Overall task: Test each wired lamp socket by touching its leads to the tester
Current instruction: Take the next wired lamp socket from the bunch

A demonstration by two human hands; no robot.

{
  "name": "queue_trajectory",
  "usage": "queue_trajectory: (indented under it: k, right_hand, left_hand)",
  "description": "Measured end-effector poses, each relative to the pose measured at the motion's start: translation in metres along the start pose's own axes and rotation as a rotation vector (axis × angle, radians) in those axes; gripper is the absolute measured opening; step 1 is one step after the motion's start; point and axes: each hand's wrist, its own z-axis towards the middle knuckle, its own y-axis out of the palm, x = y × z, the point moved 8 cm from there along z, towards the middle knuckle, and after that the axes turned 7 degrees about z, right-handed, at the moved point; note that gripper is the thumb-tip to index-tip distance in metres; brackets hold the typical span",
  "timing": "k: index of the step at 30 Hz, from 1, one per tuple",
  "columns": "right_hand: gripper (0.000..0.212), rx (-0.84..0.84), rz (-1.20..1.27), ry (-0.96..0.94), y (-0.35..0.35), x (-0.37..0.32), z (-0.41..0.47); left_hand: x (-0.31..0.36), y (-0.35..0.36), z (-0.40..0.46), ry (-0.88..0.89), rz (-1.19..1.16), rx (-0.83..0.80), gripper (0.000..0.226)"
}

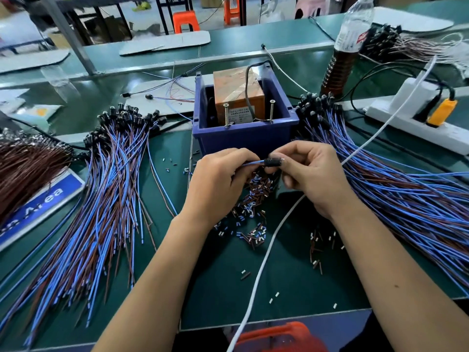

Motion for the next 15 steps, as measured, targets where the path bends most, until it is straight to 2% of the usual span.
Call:
queue_trajectory:
  k: [6,15]
  right_hand:
    - [0.007,-0.002,-0.03,0.014,0.002,0.005,0.001]
    - [0.014,0.046,-0.148,0.009,-0.003,0.011,0.004]
  left_hand:
    - [-0.009,0.0,-0.003,-0.058,-0.008,0.011,0.003]
    - [-0.015,-0.003,-0.004,-0.104,-0.063,0.071,0.007]
